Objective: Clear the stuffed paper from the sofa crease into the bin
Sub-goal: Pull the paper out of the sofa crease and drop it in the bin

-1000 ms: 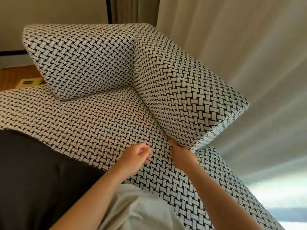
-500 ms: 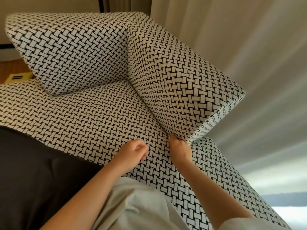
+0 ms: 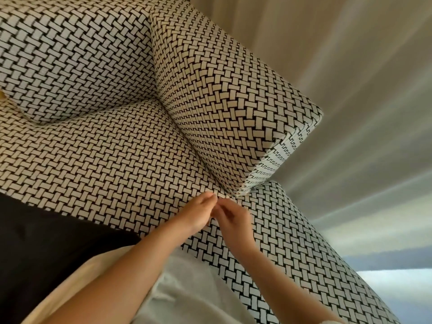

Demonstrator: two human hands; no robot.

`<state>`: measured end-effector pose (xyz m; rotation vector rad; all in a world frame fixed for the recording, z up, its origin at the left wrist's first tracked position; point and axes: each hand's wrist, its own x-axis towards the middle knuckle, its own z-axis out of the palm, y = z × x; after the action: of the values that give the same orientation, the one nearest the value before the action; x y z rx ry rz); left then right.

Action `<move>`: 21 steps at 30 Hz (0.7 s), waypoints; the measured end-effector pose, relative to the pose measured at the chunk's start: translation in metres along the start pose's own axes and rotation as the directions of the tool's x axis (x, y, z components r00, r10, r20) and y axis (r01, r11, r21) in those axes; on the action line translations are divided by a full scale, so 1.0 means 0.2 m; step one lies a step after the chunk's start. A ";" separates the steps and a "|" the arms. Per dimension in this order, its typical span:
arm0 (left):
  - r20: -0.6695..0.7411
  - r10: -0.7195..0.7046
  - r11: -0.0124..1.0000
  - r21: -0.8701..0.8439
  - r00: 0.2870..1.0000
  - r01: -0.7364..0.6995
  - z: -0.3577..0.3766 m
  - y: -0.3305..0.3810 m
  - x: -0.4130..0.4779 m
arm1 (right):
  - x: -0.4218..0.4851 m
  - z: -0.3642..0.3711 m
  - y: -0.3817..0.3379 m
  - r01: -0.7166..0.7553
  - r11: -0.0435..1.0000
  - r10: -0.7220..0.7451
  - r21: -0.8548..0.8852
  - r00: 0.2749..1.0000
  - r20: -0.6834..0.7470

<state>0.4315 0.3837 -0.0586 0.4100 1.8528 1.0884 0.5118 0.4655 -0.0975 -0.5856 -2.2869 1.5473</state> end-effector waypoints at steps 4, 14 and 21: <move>0.072 -0.131 0.893 -0.425 0.989 0.149 -0.05 -0.05 -0.01 | 0.01 0.04 -0.07 -0.003 1.000 0.002 0.020 0.999 0.045; -0.150 -0.212 0.926 -0.346 0.966 0.149 -0.08 -0.10 0.02 | 0.02 -0.16 0.08 -0.136 0.977 0.106 -0.167 0.978 -0.181; -0.144 -0.150 0.952 -0.287 0.978 0.104 -0.10 -0.13 0.02 | 0.21 -0.35 0.20 -0.425 0.559 0.412 -0.712 0.887 -0.206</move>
<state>0.4158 0.3617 -0.0781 0.0361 1.8051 1.3024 0.5140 0.5560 -0.1075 -1.4397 -2.8706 0.6217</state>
